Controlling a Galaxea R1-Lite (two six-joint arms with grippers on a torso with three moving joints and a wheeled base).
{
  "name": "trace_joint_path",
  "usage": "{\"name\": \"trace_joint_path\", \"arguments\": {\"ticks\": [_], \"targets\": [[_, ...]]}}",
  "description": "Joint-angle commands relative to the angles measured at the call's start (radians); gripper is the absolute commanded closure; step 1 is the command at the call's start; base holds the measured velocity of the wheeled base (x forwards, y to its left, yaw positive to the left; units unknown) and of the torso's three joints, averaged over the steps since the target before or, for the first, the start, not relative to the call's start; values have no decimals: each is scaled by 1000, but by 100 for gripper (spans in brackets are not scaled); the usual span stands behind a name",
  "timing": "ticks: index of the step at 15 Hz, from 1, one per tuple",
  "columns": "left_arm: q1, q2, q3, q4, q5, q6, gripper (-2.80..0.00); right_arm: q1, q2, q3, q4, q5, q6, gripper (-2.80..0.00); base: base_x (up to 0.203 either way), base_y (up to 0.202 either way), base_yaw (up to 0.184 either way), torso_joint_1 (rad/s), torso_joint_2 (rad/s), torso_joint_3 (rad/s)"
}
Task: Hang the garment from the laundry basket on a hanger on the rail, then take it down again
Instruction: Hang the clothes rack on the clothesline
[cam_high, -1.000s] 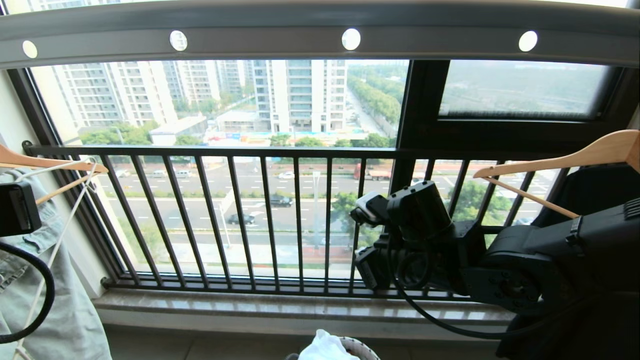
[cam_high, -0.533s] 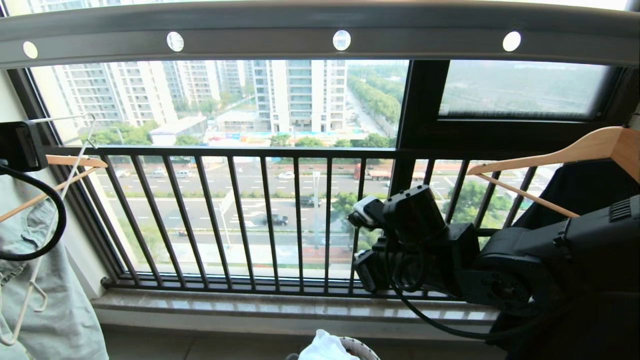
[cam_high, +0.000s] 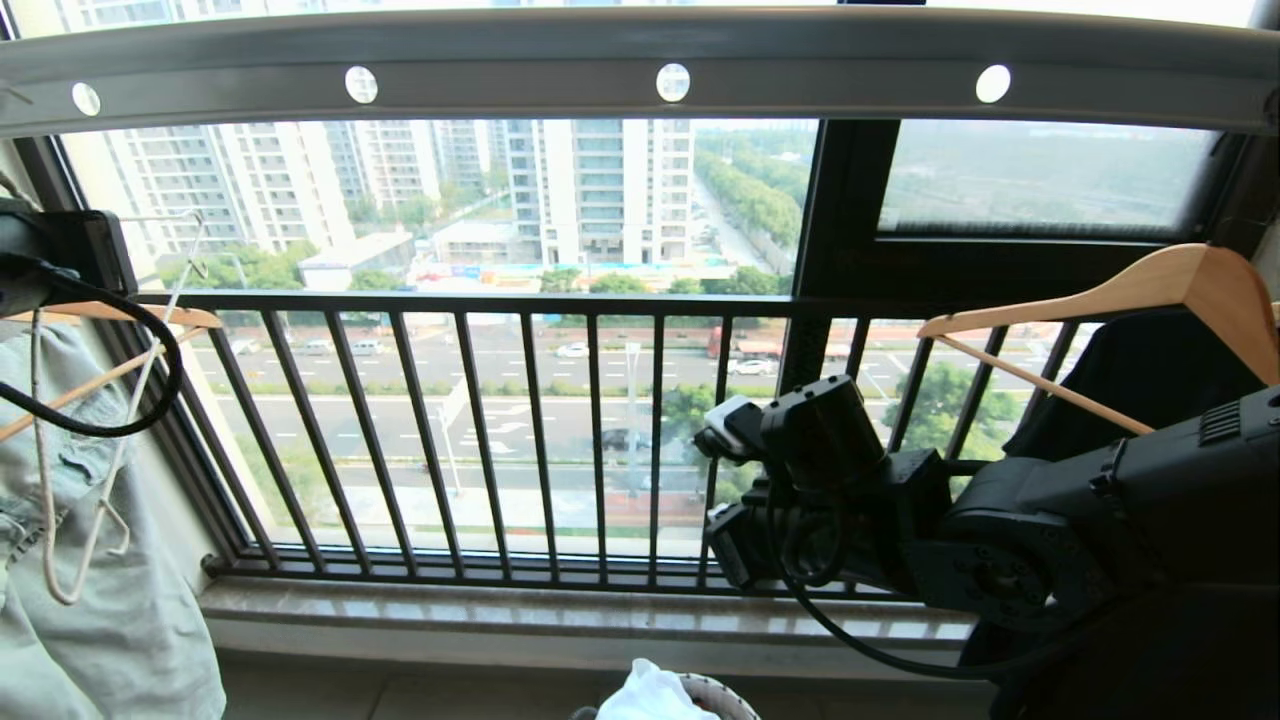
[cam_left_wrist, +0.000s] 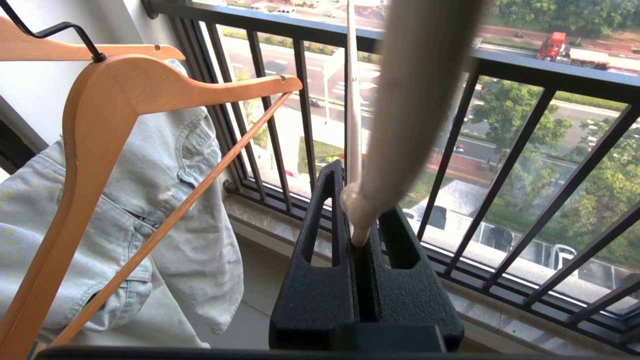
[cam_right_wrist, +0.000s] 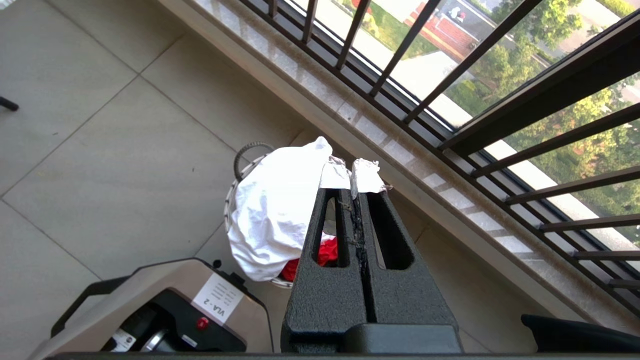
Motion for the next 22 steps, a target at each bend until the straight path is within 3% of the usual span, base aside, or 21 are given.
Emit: {"name": "trace_joint_path", "arguments": {"ticks": [1, 10, 13, 22], "targets": [[3, 59, -41, -1, 2, 0, 0, 0, 4, 0, -2, -1, -1, 0, 0, 0, 0, 0, 0, 0], [3, 117, -90, -15, -27, -5, 0, 0, -4, 3, 0, -1, -2, 0, 0, 0, 0, 0, 0, 0], [3, 105, -88, -15, -106, -11, 0, 0, -7, 3, -1, -1, -2, 0, 0, 0, 0, 0, 0, 0], [2, 91, -73, -15, -116, -8, 0, 0, -4, 3, -1, -1, -2, 0, 0, 0, 0, 0, 0, 0]]}}
